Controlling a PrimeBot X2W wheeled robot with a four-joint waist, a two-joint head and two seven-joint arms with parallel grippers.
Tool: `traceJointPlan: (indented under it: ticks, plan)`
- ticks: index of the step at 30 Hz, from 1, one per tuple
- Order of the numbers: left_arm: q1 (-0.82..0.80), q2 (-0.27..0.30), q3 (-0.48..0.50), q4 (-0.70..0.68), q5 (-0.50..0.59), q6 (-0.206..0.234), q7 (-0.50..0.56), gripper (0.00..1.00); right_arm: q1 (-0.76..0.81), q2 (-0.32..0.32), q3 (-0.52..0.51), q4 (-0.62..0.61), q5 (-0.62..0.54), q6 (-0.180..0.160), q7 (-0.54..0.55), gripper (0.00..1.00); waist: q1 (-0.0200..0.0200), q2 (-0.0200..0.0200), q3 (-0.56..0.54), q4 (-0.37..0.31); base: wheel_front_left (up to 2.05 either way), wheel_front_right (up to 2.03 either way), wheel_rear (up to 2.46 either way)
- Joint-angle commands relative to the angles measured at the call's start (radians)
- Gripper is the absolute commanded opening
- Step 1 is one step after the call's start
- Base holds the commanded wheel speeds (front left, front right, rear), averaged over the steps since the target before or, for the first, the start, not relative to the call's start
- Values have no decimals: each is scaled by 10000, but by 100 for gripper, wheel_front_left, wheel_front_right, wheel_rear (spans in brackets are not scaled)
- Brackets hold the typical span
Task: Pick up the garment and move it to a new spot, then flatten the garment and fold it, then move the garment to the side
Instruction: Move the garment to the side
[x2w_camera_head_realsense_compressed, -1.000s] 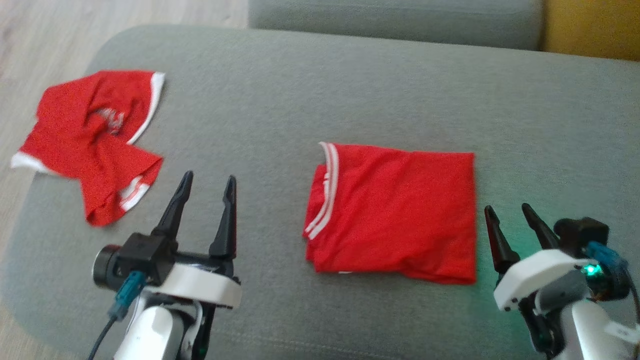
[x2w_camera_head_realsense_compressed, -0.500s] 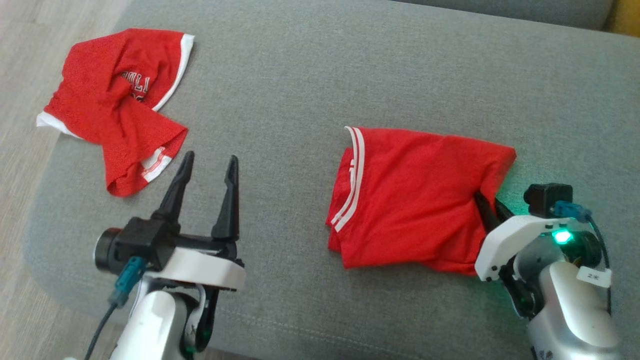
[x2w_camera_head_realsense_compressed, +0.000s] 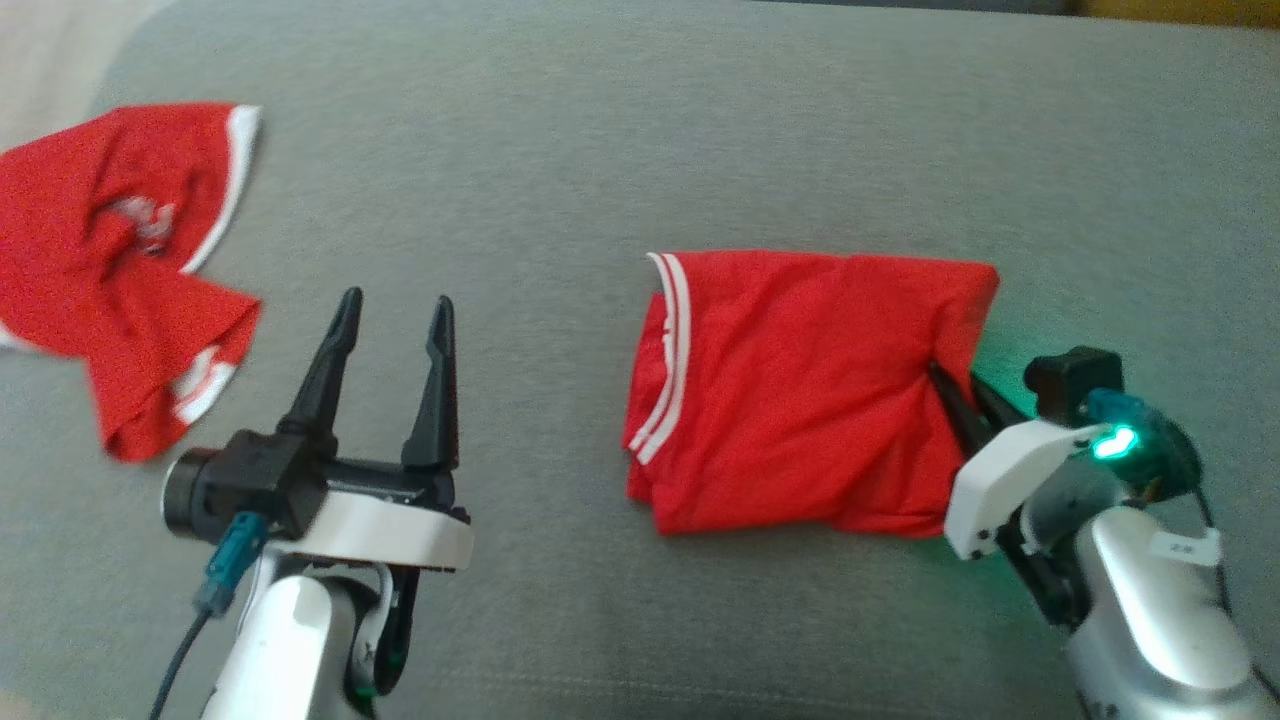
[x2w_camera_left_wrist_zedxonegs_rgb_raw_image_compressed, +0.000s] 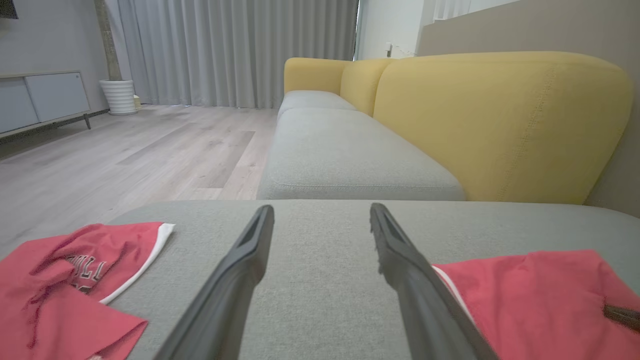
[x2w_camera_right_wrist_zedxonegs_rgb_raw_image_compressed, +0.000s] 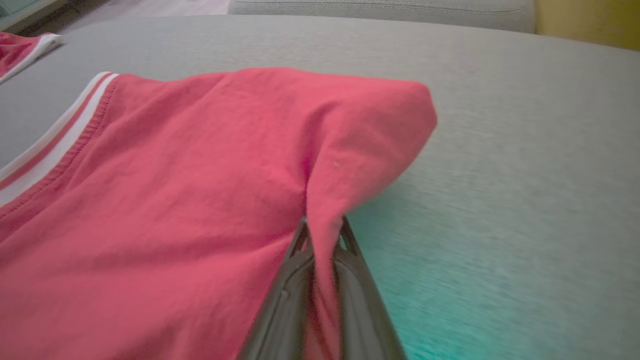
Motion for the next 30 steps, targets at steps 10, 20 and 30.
traceJointPlan:
  ticks: [10,20,30]
  plan:
    - [-473,118,467,-625,213,-236,-118,100,-937,-1504,160,-865,27,-9,182,0,-1,0,606,-2567,0,0,0]
    - [-1432,204,160,-653,504,-601,-118,100,-2631,-3315,-988,-532,-173,-9,514,0,-1,0,1827,-3383,0,0,0]
    - [-2134,220,21,-616,616,-853,-118,100,-4005,-3949,-2139,681,-564,-9,701,0,-1,0,2784,-3100,0,0,0]
